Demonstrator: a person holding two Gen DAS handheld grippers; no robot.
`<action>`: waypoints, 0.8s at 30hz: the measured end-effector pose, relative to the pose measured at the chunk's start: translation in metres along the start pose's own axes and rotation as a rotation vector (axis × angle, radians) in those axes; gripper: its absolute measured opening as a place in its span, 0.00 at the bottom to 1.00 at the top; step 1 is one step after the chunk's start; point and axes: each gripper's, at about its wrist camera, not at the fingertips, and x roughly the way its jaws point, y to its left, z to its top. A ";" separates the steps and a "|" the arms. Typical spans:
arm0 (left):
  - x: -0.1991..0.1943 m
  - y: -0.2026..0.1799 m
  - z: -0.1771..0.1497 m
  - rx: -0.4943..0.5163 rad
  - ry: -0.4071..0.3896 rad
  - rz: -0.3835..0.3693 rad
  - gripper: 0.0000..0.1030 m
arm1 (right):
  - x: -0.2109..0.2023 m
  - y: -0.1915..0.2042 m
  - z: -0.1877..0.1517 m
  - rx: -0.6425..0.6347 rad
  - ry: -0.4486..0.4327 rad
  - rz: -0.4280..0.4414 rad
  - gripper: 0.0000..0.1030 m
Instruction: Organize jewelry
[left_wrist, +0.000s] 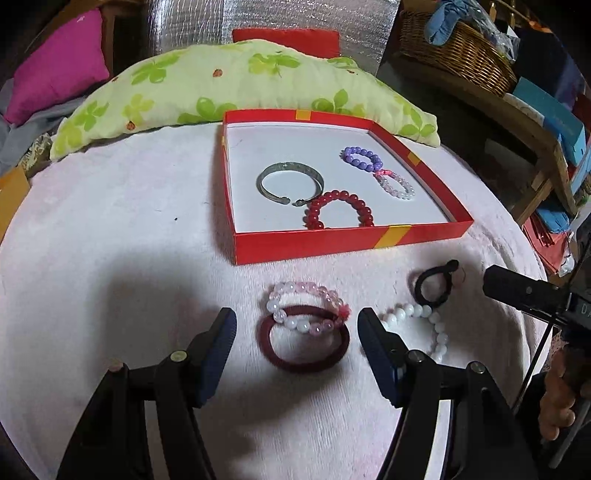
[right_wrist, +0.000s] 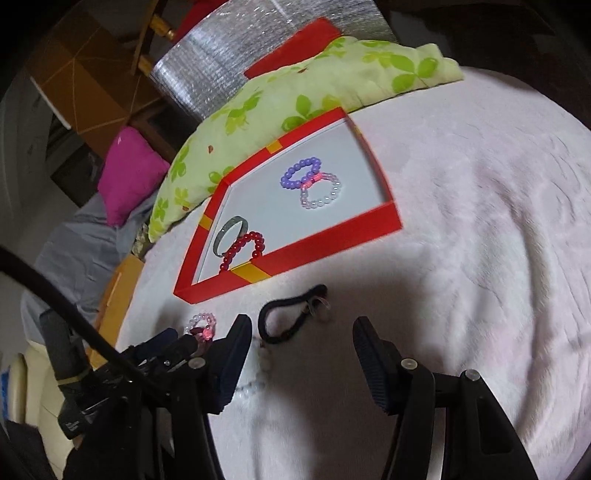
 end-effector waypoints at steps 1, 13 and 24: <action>0.002 0.000 0.001 -0.002 0.003 -0.001 0.67 | 0.003 0.002 0.001 -0.008 -0.001 -0.012 0.59; 0.004 -0.005 -0.001 0.018 -0.012 -0.056 0.57 | 0.027 -0.001 0.012 -0.046 0.007 -0.084 0.39; -0.001 -0.003 -0.001 0.016 -0.041 -0.088 0.10 | 0.025 0.010 0.003 -0.144 -0.020 -0.124 0.11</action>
